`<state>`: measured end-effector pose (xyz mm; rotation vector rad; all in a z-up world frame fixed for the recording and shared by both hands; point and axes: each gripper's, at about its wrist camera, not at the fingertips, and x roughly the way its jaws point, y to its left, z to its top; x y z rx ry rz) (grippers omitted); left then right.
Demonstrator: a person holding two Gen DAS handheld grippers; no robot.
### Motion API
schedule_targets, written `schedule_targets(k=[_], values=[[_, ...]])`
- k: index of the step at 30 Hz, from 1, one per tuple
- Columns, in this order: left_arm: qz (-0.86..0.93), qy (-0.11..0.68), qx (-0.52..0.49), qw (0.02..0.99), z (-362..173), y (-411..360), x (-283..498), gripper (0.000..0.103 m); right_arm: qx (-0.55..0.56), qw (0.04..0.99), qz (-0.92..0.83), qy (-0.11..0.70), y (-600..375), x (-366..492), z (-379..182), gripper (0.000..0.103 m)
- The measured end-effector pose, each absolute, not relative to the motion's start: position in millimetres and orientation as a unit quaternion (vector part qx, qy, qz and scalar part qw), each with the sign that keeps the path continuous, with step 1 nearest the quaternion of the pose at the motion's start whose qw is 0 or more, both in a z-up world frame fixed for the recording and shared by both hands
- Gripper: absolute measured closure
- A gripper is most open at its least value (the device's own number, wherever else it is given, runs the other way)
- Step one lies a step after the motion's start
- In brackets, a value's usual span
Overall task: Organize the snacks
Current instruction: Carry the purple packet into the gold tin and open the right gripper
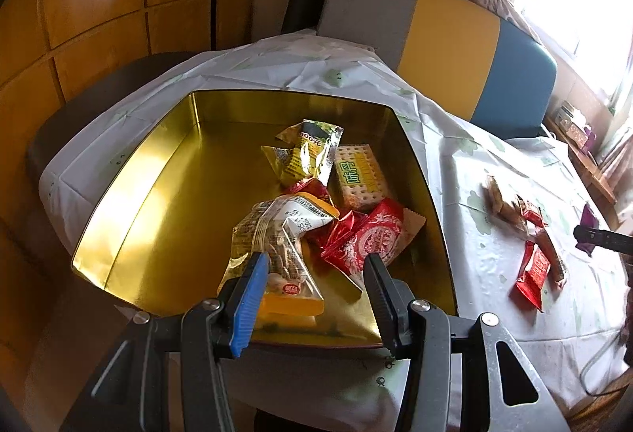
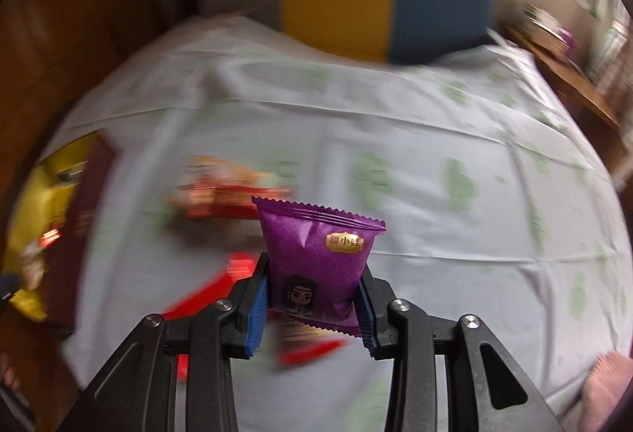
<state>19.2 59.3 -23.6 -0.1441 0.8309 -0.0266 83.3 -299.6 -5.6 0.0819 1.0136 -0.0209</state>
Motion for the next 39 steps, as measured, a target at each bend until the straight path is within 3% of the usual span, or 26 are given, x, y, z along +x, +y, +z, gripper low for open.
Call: schedule_targets(k=[10, 19, 24, 39], values=[[0.010, 0.387, -0.092, 0.917, -16.2, 82.3, 17.8, 0.052, -0.002, 0.867, 0.208, 0.452, -131.5, 72.1, 14.7, 0.065], [0.031, 0.388, -0.103, 0.916, -19.5, 102.7, 14.9, 0.052, -0.049, 0.830, 0.276, 0.483, -35.2, 80.0, -21.2, 0.060], [0.032, 0.390, -0.103, 0.914, -22.1, 103.6, 14.9, 0.052, -0.056, 0.820, 0.270, 0.501, -30.3, 78.5, -39.5, 0.060], [0.003, 0.386, -0.067, 0.920, -14.5, 74.3, 10.6, 0.052, -0.011, 0.864, 0.207, 0.459, -116.4, 65.4, -7.8, 0.060]])
